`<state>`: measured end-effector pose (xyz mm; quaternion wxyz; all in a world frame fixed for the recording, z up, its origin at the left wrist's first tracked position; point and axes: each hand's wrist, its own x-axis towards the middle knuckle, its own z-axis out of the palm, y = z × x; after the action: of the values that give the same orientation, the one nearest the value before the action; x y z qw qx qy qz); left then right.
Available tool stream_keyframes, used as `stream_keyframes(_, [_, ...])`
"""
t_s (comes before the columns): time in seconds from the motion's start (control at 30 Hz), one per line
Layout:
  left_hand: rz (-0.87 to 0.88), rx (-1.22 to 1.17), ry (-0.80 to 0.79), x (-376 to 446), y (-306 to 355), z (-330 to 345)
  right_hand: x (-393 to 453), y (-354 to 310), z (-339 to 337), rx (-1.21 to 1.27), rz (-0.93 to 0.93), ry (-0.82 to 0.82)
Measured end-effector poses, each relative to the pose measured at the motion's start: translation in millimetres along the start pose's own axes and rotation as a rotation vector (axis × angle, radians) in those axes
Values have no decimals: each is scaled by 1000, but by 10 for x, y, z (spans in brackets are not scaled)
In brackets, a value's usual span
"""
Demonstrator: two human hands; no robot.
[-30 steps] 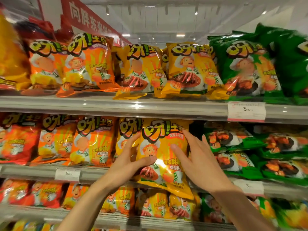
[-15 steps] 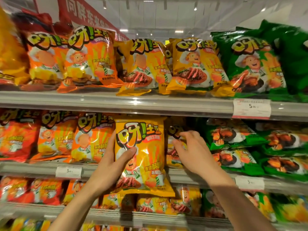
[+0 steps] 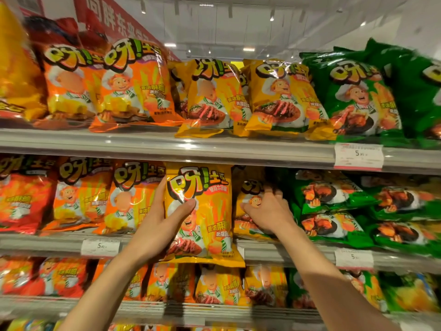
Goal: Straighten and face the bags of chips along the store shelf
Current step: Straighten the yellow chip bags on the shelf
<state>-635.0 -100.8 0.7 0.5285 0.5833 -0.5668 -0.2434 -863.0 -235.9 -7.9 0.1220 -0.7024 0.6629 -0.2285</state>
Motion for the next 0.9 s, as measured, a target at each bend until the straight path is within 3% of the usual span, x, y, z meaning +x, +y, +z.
stream_keyframes(0.3, [23,-13,-39,37,53,-46,-116,36,22,119,-77,215])
stream_keyframes(0.5, [29,11,-42,50,10,-135,-252,29,111,132,-228,376])
stream_keyframes(0.7, [51,29,-49,31,37,-127,-239,-35,278,5,-281,527])
stream_keyframes(0.9, [25,21,-60,35,30,-157,30,-62,258,-110,-134,470])
